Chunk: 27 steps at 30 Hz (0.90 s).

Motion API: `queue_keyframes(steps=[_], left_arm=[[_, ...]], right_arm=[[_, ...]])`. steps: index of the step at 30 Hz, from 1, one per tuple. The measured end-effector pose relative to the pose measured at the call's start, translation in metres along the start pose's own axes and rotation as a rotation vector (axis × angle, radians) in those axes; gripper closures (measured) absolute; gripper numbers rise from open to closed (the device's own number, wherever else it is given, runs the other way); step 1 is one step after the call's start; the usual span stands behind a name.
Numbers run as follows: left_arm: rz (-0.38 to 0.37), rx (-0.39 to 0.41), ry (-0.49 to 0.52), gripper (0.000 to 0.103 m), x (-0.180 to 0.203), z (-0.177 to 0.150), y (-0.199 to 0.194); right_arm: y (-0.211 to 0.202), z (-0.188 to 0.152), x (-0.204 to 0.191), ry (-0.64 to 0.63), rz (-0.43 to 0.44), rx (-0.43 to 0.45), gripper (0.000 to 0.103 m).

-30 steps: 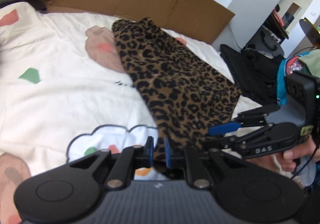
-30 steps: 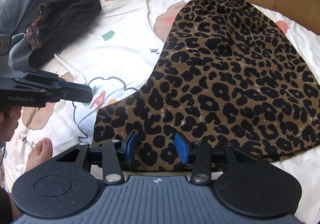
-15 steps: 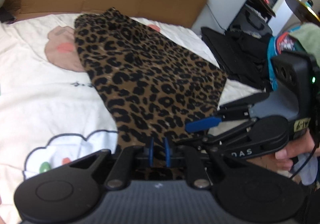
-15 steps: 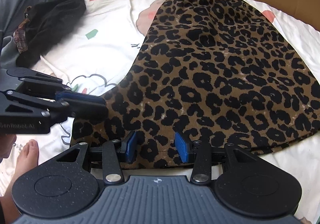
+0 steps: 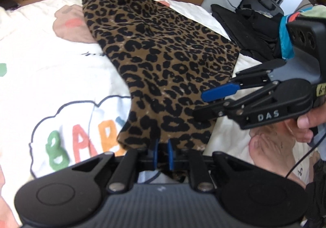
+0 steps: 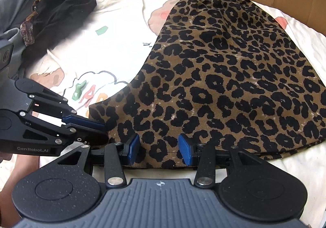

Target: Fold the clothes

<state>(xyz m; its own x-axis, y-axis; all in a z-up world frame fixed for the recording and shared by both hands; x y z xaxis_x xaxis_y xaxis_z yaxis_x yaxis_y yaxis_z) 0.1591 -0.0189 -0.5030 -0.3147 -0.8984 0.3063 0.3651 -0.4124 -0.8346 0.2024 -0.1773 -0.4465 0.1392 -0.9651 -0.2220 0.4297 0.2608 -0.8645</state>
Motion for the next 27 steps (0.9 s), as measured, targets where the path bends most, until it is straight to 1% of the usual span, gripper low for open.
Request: queue_keyframes(steps=[3, 5, 6, 7, 12, 17, 20, 24, 27], left_arm=[[0.008, 0.012, -0.022, 0.091, -0.004, 0.001, -0.009], [0.007, 0.019, -0.048, 0.083, -0.009, 0.001, -0.013], [0.001, 0.022, -0.063, 0.076, -0.011, 0.001, -0.014], [-0.008, 0.025, -0.079, 0.072, -0.013, 0.0, -0.015], [-0.042, 0.019, -0.149, 0.071, -0.021, -0.006, -0.012], [-0.069, -0.006, -0.222, 0.069, -0.028, -0.013, -0.009], [-0.12, -0.021, -0.276, 0.067, -0.028, -0.016, -0.005], [-0.176, -0.042, -0.363, 0.066, -0.028, -0.022, 0.006], [-0.227, -0.04, -0.491, 0.065, -0.031, -0.028, 0.012]], right_arm=[[-0.008, 0.002, 0.005, 0.006, -0.008, 0.021, 0.053], [-0.013, 0.004, 0.011, 0.016, -0.02, 0.033, 0.053], [-0.014, 0.004, 0.014, 0.019, -0.027, 0.034, 0.053], [-0.015, 0.003, 0.017, 0.022, -0.034, 0.034, 0.053], [-0.012, -0.003, 0.027, 0.039, -0.058, 0.016, 0.053], [-0.008, -0.008, 0.025, 0.026, -0.06, 0.003, 0.053], [-0.006, -0.01, 0.025, 0.02, -0.061, -0.002, 0.053], [-0.005, -0.01, 0.024, 0.014, -0.063, -0.003, 0.053], [-0.005, -0.011, 0.025, 0.012, -0.062, 0.0, 0.053]])
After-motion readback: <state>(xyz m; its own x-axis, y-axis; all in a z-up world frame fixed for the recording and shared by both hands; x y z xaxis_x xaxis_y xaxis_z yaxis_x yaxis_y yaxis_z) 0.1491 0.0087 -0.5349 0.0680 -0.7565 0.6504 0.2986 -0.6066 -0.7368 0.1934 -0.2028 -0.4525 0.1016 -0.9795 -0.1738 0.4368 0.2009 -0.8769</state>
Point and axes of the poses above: each gripper's, at about its wrist camera, not at the fingertips, and y roughly the way its jaws point, x to its right, z to its top, the point moved 7 cm from there along y, roughly the way its jaws point, and after that the axes turned 2 degrees about -x, right-handed, at the moved point
